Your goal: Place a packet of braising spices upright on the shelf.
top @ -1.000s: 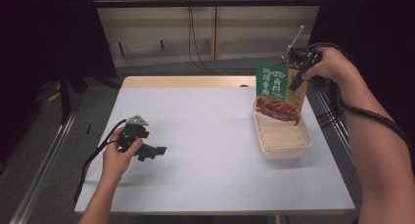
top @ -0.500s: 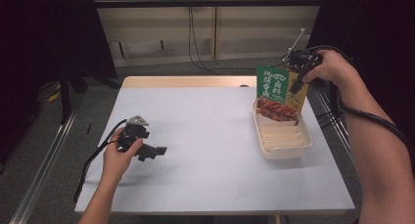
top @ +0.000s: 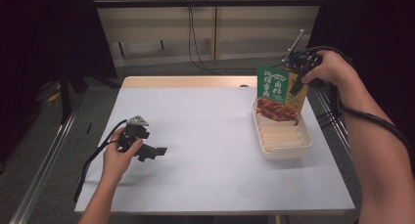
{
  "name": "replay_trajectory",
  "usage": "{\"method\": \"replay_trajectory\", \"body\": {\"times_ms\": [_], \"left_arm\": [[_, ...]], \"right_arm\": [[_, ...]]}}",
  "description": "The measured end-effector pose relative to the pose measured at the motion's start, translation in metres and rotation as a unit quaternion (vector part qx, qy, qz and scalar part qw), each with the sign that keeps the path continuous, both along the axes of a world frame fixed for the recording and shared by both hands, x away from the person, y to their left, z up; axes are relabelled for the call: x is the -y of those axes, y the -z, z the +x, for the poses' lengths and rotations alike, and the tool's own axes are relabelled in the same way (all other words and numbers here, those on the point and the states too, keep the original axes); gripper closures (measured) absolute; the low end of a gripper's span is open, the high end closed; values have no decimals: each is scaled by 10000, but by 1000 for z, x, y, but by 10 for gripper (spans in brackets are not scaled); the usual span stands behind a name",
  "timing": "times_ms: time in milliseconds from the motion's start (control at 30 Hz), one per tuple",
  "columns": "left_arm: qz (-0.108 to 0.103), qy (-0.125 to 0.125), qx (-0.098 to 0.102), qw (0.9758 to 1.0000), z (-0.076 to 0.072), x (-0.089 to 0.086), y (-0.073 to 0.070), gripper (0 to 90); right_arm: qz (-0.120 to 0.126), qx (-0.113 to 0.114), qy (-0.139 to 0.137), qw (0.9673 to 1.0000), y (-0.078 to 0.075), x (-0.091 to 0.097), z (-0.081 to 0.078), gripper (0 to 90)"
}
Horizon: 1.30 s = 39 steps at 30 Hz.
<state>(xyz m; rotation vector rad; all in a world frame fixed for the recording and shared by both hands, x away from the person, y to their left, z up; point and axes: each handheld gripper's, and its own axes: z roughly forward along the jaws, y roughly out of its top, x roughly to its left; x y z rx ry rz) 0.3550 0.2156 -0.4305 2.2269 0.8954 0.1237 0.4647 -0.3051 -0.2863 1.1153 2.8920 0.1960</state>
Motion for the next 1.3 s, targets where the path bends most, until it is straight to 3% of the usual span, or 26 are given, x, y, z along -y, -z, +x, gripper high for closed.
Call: {"method": "replay_trajectory", "body": {"times_ms": [400, 500, 533, 567, 867, 1167, 1300], "left_arm": [[19, 49, -54, 10000, 0, 0, 0, 6], [0, 34, -52, 10000, 0, 1, 0, 6], [10, 61, -56, 10000, 0, 0, 0, 6], [10, 61, -56, 10000, 0, 0, 0, 6], [-30, 77, -85, 9999, 1, 0, 0, 6], [-75, 124, -140, 9998, 2, 3, 2, 6], [-45, 147, -142, 9998, 2, 2, 1, 6]], "right_arm": [[126, 19, 340, 9993, 2, 3, 1, 683], [103, 68, 531, 9985, -2, 6, 2, 591], [95, 112, 607, 9980, -3, 6, 2, 520], [95, 112, 607, 9980, -3, 6, 2, 520], [39, 247, 713, 9971, -21, 9, 0, 327], [109, 265, 924, 9953, -43, 10, -8, 249], [52, 254, 893, 9957, -48, 8, -13, 226]]}}
